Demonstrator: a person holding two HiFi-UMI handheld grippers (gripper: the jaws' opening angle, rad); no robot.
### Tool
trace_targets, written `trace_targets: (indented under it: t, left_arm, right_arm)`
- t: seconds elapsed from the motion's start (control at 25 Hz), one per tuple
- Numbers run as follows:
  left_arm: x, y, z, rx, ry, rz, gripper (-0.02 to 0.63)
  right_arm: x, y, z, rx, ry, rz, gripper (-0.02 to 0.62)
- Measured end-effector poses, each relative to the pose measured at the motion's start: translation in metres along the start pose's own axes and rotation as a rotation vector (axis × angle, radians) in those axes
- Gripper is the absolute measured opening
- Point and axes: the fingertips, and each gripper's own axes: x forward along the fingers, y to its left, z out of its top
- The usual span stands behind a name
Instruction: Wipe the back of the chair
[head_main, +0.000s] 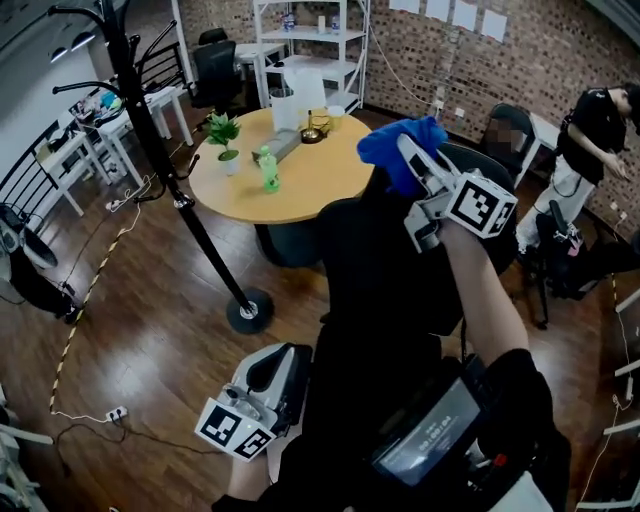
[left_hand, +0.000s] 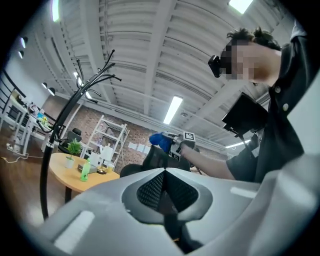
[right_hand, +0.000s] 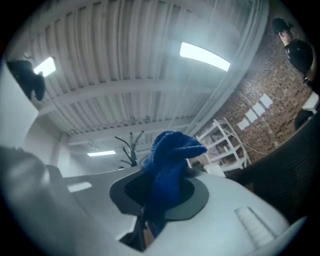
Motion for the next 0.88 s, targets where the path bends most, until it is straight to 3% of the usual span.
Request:
trace_targets:
  t: [0.12,0.24,0.44,0.6,0.88]
  left_arm:
    - [0.000,0.007,-0.007,0.000,0.007,0.022,0.005]
    - [0.011,0.005,-0.012,0.001,0.023,-0.004,0.005]
    - [0.043,-0.003,-0.021,-0.002,0.051,-0.094,0.005]
    - [0.068,-0.017,-0.027,-0.010,0.069,-0.170,0.005]
    - [0.093,-0.046,-0.039,-0.018,0.098,-0.287,0.005]
  right_arm:
    - [-0.002,-0.063,-0.034,0.027,0.111,-0.176,0.054]
    - [-0.027,-0.103,-0.035,0.117,0.062,-0.268,0.054]
    - [-0.083,-0.145,-0.010,0.070,0.013,-0.417,0.054]
    - [-0.128,-0.164,0.014,0.052,-0.027,-0.478,0.054]
    - [-0.180,-0.158,0.030,0.012,-0.035,-0.513,0.054]
